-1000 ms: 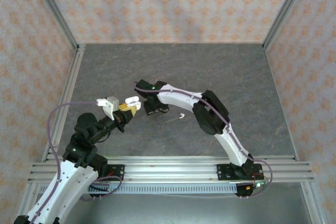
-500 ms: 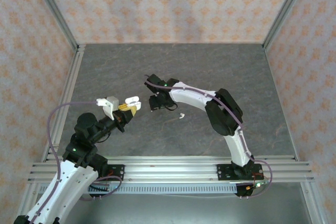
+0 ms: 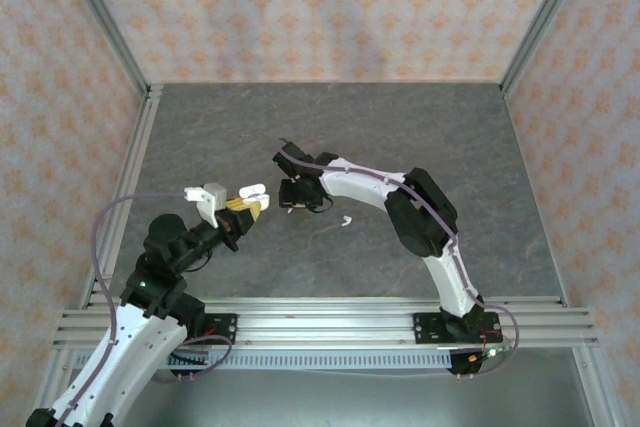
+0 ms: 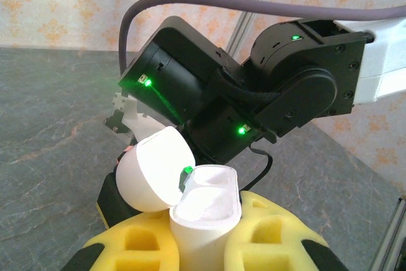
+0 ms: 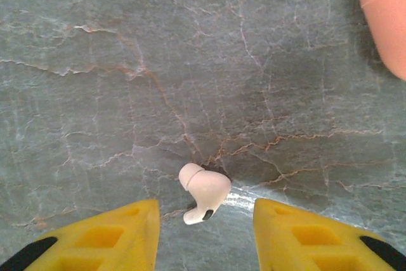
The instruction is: Insert wireless bluetooth earbuds into charging case
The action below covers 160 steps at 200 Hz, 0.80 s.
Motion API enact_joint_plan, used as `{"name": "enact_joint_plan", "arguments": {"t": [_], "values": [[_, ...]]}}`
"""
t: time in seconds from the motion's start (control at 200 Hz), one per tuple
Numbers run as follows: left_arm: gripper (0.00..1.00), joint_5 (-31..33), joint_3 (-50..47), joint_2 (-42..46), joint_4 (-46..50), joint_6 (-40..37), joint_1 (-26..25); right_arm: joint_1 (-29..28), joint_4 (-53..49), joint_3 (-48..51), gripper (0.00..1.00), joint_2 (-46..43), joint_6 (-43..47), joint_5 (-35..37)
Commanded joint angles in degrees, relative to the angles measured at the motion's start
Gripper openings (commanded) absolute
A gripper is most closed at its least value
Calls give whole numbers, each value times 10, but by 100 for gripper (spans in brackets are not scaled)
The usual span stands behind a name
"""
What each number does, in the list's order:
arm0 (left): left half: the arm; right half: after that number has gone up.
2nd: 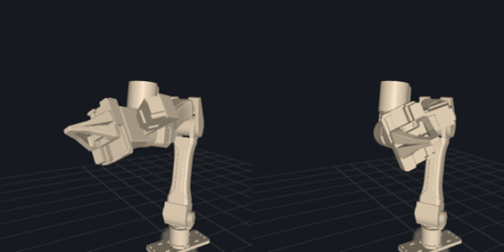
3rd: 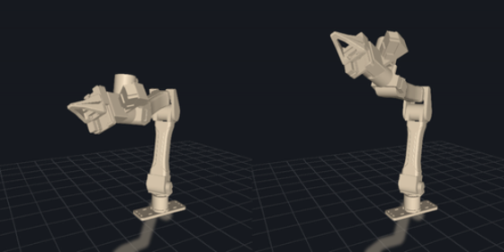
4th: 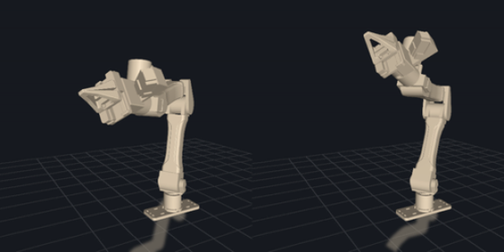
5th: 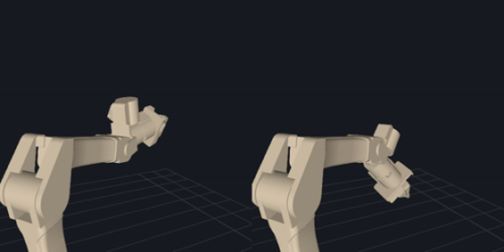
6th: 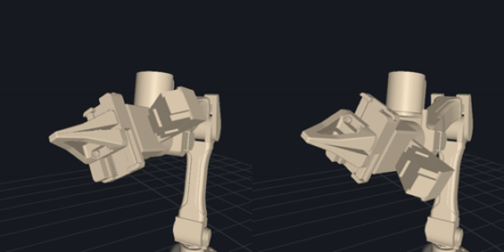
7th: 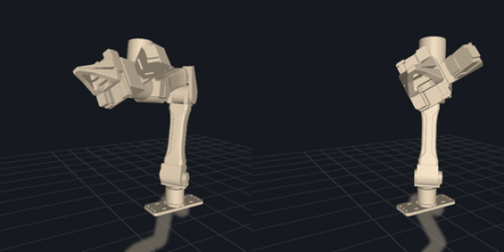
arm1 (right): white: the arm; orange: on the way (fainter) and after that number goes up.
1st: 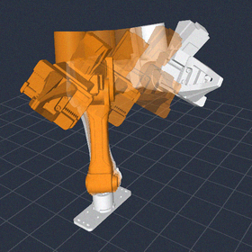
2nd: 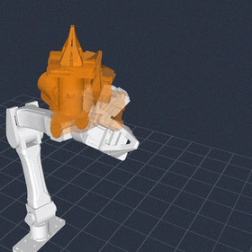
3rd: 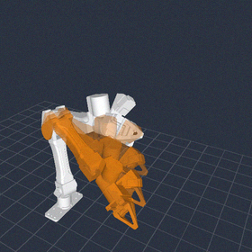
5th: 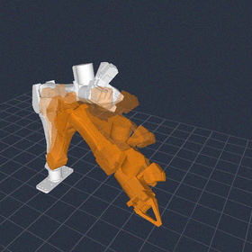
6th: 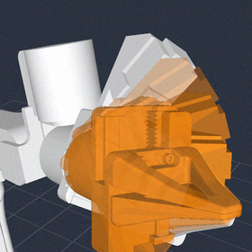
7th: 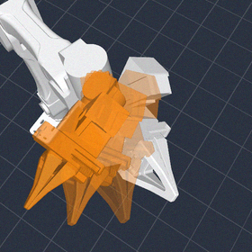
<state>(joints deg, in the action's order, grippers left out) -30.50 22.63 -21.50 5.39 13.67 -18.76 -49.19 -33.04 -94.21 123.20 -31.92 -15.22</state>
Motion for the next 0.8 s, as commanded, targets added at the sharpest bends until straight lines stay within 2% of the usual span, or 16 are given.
{"name": "enact_joint_plan", "arguments": {"t": [0.0,0.105,0.28,0.445,0.54,0.796], "values": [[0,9,-8,6,-21,9,-3,-2,-8,-23,42,27,-19,3],[0,10,-13,6,-26,9,-2,-2,-14,-28,41,34,-15,11],[0,11,-19,4,-32,8,-3,1,-32,-38,29,41,-5,21],[0,12,-16,4,-27,4,-2,6,-30,-7,22,17,-1,21],[0,13,-18,3,-30,4,-3,10,-38,17,20,-10,9,34],[0,12,-16,-10,-36,7,-2,30,-130,61,21,-76,72,129]]}}
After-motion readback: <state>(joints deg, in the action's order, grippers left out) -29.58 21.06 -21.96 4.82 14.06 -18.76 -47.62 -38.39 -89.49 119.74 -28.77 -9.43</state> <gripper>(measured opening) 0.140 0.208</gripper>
